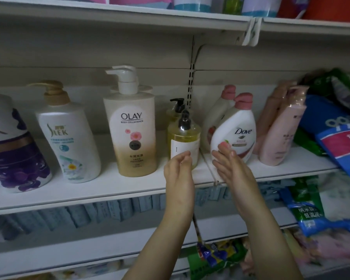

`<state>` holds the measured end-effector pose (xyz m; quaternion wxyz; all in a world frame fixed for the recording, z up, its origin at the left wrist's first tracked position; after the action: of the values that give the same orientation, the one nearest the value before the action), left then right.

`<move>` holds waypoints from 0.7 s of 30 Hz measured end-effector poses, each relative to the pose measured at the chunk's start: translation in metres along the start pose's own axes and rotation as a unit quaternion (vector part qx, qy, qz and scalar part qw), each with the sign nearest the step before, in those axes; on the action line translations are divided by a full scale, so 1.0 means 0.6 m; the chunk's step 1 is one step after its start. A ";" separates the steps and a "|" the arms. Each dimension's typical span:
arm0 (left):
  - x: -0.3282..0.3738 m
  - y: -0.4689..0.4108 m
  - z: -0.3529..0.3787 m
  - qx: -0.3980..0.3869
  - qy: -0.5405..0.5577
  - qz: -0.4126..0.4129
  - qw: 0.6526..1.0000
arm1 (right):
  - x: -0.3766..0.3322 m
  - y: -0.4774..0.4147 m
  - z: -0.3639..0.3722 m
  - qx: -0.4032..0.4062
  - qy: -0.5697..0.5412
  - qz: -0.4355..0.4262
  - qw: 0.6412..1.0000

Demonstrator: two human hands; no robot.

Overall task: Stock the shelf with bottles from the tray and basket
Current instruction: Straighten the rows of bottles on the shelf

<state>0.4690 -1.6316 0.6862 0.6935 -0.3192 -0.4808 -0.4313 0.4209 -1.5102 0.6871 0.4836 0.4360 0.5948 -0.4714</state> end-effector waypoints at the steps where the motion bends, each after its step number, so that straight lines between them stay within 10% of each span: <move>1: 0.000 0.002 0.008 0.002 0.002 0.011 1.000 | -0.006 0.000 -0.016 0.010 0.006 -0.012 1.000; 10: -0.008 -0.012 0.104 -0.060 -0.022 0.068 0.996 | -0.003 -0.044 -0.139 0.157 0.044 -0.079 0.983; 21: -0.033 -0.104 0.166 -0.001 0.013 0.046 0.999 | 0.034 -0.145 -0.145 0.018 -0.020 -0.013 1.000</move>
<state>0.3701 -1.5668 0.7023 0.7183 -0.3362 -0.4559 -0.4039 0.3185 -1.4387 0.6868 0.4817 0.4273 0.5816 -0.4971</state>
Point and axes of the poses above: each hand's wrist, its own y-axis away from the middle knuckle, its own z-axis out of the palm, x = y × z, the point moved 2 cm from there along -y, towards the middle knuckle, and after that the axes turned 8 degrees about y, right-handed, at the moved point
